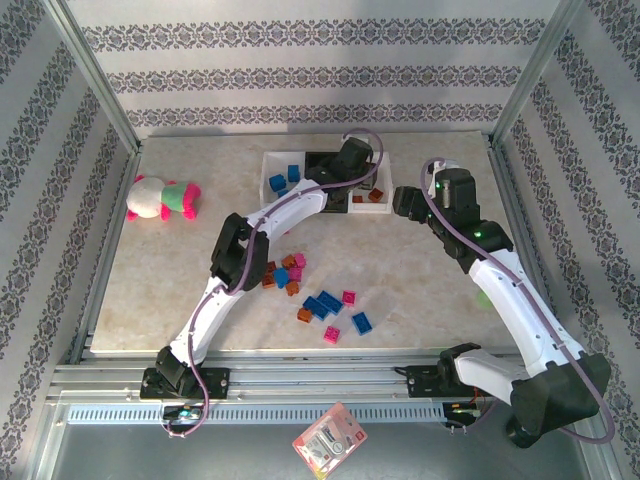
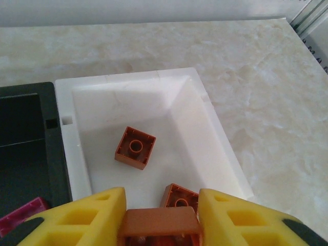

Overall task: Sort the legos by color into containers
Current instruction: Place the lego in the container.

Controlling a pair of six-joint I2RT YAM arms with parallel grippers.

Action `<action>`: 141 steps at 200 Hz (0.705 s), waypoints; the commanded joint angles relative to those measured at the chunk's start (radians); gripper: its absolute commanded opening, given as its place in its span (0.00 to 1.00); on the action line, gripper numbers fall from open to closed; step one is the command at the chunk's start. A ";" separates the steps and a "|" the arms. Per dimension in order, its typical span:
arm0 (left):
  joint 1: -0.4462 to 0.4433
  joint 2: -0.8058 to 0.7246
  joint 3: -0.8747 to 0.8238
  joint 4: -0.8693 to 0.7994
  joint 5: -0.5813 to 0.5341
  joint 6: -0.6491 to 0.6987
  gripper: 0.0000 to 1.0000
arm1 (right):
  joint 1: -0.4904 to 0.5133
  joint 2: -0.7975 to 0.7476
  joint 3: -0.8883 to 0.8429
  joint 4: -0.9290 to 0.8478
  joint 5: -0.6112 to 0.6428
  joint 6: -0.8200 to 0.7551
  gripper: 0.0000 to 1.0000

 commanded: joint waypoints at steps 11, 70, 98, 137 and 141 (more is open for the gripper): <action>-0.009 0.018 0.048 -0.013 -0.003 0.036 0.66 | -0.010 -0.027 -0.008 -0.003 -0.035 0.010 0.79; -0.009 -0.199 -0.189 0.102 0.021 0.074 1.00 | 0.010 -0.053 -0.077 -0.064 -0.111 0.032 0.80; -0.003 -0.420 -0.516 0.277 0.040 0.095 0.99 | 0.058 -0.068 -0.144 -0.099 -0.114 0.067 0.81; 0.011 -0.737 -0.964 0.467 0.085 0.118 0.99 | 0.190 -0.052 -0.206 -0.147 -0.070 0.229 0.80; 0.011 -0.769 -1.009 0.485 0.088 0.126 0.99 | 0.207 -0.046 -0.212 -0.151 -0.069 0.254 0.80</action>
